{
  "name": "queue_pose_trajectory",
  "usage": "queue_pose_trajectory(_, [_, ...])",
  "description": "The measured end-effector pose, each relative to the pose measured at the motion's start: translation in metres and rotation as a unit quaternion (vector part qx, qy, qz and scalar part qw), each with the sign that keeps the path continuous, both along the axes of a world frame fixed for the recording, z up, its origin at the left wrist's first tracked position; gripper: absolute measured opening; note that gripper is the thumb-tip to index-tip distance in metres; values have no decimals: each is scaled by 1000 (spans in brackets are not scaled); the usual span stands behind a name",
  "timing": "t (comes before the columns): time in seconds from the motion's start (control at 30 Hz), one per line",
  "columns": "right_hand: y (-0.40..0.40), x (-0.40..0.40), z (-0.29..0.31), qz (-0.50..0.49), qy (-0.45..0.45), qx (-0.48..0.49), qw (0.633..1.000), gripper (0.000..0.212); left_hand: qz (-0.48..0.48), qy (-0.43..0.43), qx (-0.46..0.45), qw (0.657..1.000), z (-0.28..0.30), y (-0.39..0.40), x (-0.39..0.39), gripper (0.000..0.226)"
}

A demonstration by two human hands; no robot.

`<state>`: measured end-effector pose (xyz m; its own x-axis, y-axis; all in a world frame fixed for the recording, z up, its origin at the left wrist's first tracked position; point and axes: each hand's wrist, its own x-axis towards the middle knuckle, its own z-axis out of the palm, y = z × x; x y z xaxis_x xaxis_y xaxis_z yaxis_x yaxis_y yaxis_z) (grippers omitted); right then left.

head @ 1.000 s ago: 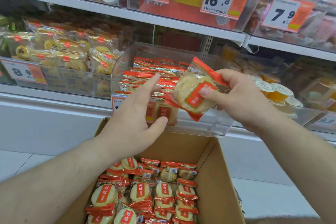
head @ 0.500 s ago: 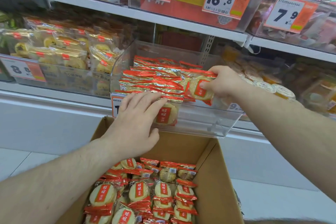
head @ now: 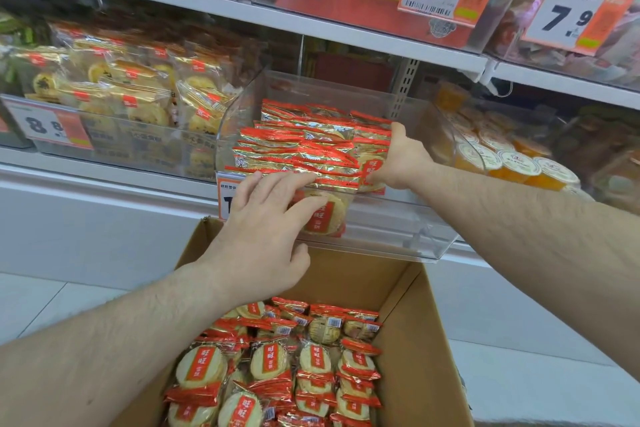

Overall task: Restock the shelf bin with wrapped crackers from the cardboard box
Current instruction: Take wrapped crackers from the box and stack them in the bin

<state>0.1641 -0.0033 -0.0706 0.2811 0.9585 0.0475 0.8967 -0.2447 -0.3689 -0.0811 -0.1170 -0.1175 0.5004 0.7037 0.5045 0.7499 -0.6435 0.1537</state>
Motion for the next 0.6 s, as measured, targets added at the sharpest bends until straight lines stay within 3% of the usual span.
queue_pose_trajectory(0.17, [3,-5,1,-46,17,-12,999,84,0,-6,5,1000,1,0,-1,56])
queue_pose_trajectory(0.3, [2,-2,1,-47,15,-12,999,88,0,-7,13,1000,-1,0,0,54])
queue_pose_trajectory(0.6, [-1,2,4,-31,101,-37,994,91,7,0,5,1000,1,0,2,53])
